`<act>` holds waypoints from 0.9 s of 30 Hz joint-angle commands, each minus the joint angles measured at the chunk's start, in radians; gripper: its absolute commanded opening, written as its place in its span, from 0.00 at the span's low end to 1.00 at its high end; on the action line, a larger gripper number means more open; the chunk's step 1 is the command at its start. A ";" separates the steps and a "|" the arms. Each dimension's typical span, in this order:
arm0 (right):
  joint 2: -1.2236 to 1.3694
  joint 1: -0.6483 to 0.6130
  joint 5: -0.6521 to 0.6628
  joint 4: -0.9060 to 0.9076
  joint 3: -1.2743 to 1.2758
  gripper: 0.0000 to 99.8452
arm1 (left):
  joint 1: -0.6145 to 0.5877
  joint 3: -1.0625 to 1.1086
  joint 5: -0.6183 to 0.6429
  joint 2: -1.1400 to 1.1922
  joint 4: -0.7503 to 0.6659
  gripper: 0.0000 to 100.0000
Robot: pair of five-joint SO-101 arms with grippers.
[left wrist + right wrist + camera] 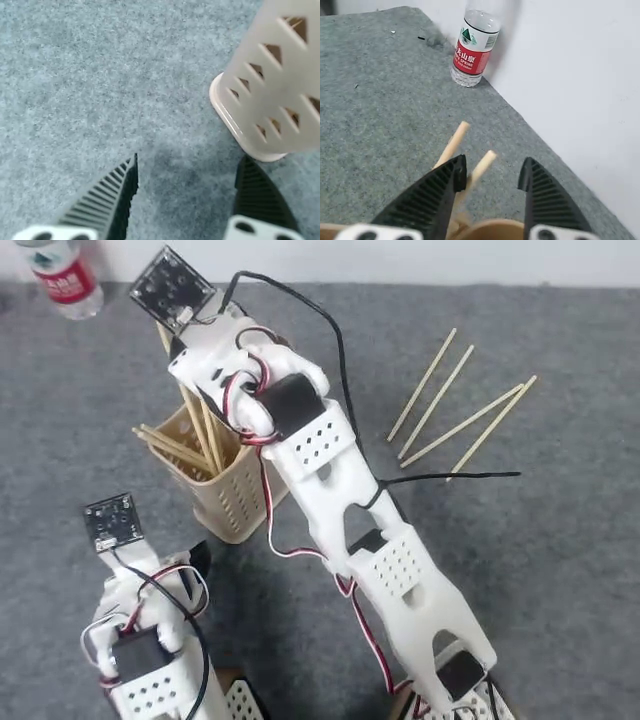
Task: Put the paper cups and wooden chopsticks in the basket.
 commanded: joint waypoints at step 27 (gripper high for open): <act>-0.004 -0.036 -0.219 0.056 -0.038 0.24 | 0.006 -0.005 0.009 -0.015 -0.002 0.30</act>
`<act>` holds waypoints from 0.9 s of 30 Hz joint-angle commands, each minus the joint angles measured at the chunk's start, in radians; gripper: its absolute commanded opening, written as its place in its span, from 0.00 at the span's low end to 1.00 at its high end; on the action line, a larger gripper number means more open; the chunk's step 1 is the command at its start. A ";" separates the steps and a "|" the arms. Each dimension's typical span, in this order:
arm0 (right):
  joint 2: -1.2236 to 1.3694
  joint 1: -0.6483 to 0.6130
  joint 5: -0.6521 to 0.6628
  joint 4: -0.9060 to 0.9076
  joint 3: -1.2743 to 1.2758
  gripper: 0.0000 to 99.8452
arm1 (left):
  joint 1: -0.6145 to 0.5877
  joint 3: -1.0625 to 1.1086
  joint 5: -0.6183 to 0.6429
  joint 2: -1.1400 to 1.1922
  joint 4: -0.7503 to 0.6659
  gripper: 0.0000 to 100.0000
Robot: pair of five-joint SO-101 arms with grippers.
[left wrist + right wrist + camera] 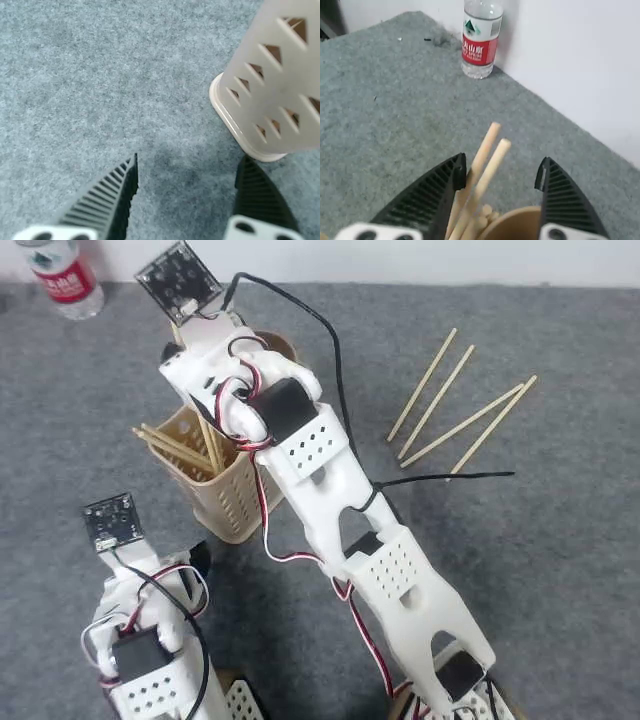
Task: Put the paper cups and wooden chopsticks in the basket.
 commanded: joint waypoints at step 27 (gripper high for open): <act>-0.260 -0.033 0.221 0.053 -0.040 0.01 | 0.006 -0.005 0.009 -0.015 -0.002 0.30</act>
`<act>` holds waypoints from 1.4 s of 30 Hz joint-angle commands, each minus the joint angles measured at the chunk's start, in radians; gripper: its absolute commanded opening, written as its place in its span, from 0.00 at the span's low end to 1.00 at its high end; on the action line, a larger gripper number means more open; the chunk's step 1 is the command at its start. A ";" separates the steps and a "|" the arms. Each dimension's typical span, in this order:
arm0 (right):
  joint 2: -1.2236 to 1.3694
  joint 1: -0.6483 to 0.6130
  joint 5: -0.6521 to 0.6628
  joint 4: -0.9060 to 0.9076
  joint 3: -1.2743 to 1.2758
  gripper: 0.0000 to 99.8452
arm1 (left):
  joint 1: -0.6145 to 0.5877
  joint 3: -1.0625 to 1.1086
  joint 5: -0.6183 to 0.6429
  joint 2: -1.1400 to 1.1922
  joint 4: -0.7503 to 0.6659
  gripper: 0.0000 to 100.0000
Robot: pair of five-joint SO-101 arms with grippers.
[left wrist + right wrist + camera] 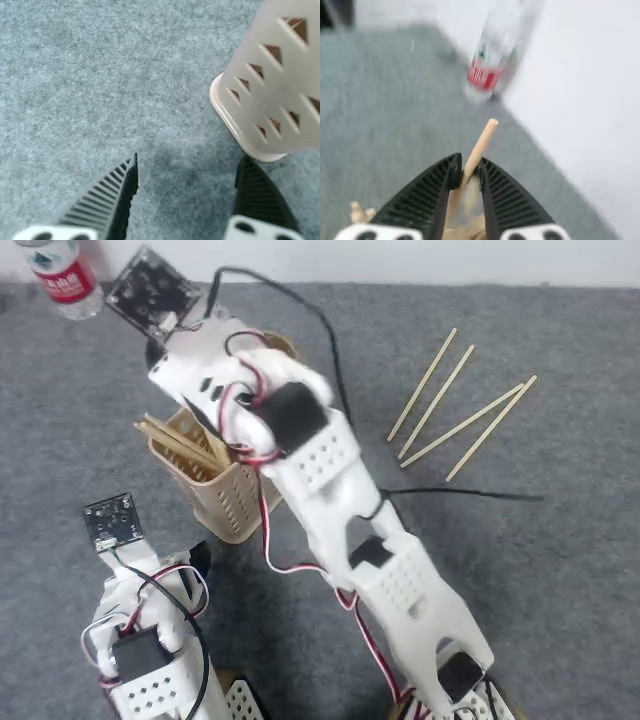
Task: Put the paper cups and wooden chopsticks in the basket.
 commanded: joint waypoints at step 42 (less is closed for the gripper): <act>-0.384 0.392 -0.133 0.450 -0.037 0.13 | 0.006 -0.005 0.009 -0.015 -0.002 0.30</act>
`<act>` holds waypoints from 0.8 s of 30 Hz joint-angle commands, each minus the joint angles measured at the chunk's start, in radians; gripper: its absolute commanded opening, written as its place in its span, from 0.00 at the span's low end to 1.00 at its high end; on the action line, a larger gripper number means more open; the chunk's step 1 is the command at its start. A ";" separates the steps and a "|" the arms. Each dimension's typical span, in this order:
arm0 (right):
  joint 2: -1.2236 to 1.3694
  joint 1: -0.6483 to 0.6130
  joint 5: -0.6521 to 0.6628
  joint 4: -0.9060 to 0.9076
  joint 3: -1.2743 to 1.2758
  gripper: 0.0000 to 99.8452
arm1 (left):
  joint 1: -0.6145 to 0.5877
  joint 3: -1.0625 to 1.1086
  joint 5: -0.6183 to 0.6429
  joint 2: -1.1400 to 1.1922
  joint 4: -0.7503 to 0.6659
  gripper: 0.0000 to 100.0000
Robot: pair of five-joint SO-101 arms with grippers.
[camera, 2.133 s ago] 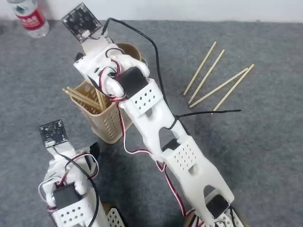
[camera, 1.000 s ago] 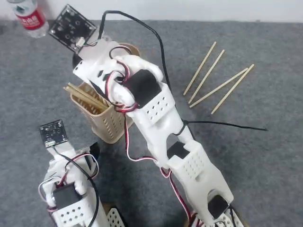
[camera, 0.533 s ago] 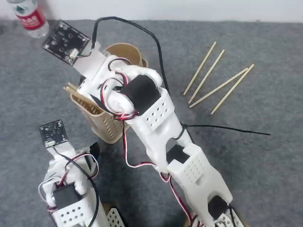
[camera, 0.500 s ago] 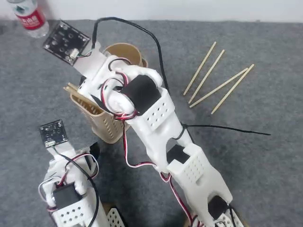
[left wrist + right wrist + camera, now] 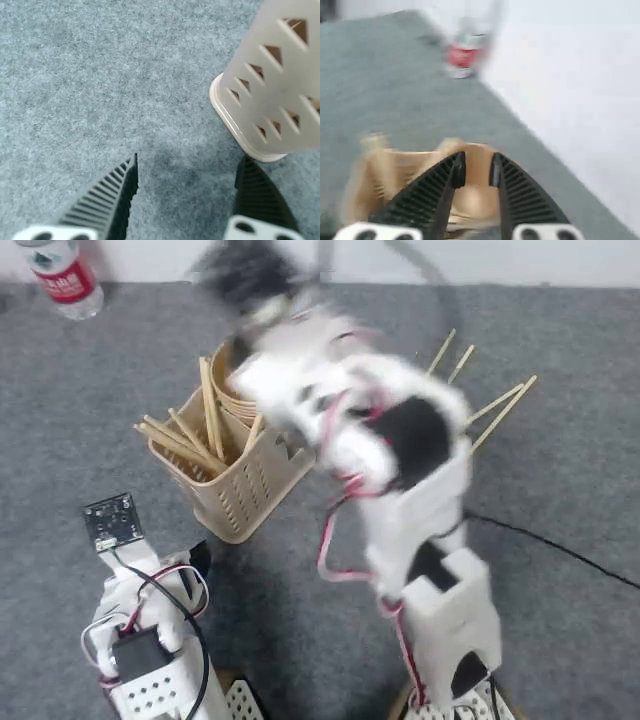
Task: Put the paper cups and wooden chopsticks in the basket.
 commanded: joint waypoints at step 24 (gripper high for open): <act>0.302 0.711 -0.354 0.030 0.589 0.16 | 0.006 -0.005 0.009 -0.015 -0.002 0.30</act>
